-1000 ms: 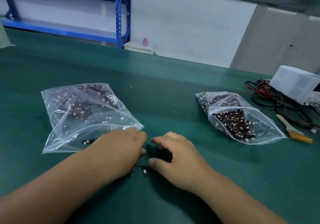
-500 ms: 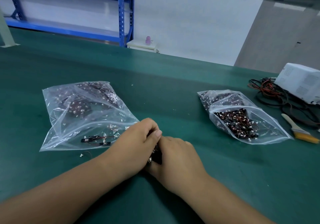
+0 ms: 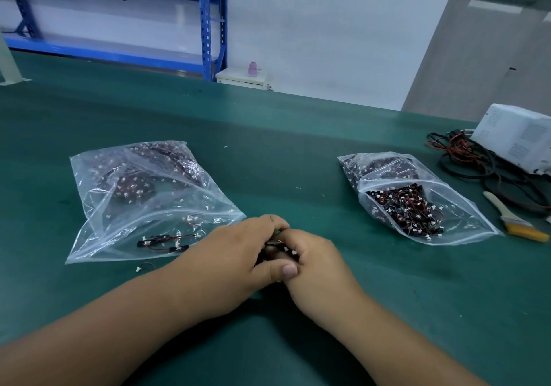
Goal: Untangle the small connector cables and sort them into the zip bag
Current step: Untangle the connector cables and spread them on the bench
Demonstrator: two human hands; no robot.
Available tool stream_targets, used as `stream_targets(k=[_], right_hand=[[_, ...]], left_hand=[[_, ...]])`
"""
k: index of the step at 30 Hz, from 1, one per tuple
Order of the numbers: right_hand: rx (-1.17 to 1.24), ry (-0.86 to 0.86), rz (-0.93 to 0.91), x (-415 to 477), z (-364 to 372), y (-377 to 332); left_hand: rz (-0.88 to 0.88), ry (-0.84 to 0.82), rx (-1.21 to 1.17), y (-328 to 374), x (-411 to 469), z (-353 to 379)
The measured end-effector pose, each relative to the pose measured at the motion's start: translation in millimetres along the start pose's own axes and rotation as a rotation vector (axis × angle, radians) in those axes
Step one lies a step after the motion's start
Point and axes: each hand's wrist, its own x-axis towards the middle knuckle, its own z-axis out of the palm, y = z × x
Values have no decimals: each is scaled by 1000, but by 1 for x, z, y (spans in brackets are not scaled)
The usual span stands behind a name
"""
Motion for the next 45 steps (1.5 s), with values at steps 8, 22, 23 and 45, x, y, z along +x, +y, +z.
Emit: stream_targets(k=[8,22,23,45], right_hand=[[390,96,104,2,-12,-2],[821,227,278,4,-26,3],[838,244,293,5,-26,4],[339,387,139,14,-35,22]], left_hand=[[-67,3,166,-7,3,0],[-11,10,301,-6,-1,-5],[-7,-14,317,-6,-3,-4],[-125,-62,377,-11,-3,-11]])
